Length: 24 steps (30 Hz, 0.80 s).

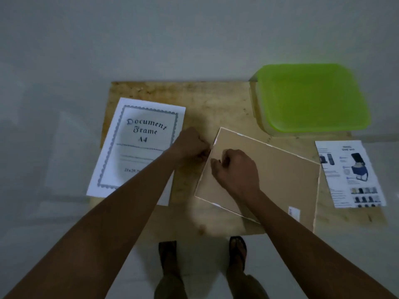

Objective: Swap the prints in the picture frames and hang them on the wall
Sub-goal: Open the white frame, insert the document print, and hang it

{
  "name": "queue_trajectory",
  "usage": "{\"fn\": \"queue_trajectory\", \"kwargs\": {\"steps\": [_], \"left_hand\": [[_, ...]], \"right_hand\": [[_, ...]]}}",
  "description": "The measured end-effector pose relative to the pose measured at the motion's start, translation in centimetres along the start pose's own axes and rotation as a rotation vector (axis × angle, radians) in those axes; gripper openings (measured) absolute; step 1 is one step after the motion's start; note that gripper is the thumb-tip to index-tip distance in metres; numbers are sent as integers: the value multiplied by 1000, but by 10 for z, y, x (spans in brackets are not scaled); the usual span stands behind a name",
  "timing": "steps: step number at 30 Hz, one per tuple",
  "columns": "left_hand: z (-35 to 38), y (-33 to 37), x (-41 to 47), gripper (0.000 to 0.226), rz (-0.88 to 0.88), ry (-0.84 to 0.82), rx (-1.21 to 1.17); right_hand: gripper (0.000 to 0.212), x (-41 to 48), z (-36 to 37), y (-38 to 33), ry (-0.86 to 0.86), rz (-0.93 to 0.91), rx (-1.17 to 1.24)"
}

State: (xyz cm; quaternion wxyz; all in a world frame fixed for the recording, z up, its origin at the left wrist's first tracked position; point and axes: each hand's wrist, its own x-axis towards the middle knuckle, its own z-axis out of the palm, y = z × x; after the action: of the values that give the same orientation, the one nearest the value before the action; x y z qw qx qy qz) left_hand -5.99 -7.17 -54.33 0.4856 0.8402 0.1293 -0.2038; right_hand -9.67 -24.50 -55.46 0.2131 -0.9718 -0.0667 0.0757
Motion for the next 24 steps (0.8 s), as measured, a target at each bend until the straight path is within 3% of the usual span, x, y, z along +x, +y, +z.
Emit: {"fn": "queue_trajectory", "kwargs": {"steps": [6, 11, 24], "left_hand": [[-6, -8, 7, 20, 2, -118, -187], [-5, -5, 11, 14, -65, -133, -204], [1, -7, 12, 14, -124, -93, -300]], "right_hand": [[30, -20, 18, -28, 123, 120, -138], [25, -23, 22, -38, 97, 186, -200], [24, -24, 23, -30, 146, 170, 12]]}}
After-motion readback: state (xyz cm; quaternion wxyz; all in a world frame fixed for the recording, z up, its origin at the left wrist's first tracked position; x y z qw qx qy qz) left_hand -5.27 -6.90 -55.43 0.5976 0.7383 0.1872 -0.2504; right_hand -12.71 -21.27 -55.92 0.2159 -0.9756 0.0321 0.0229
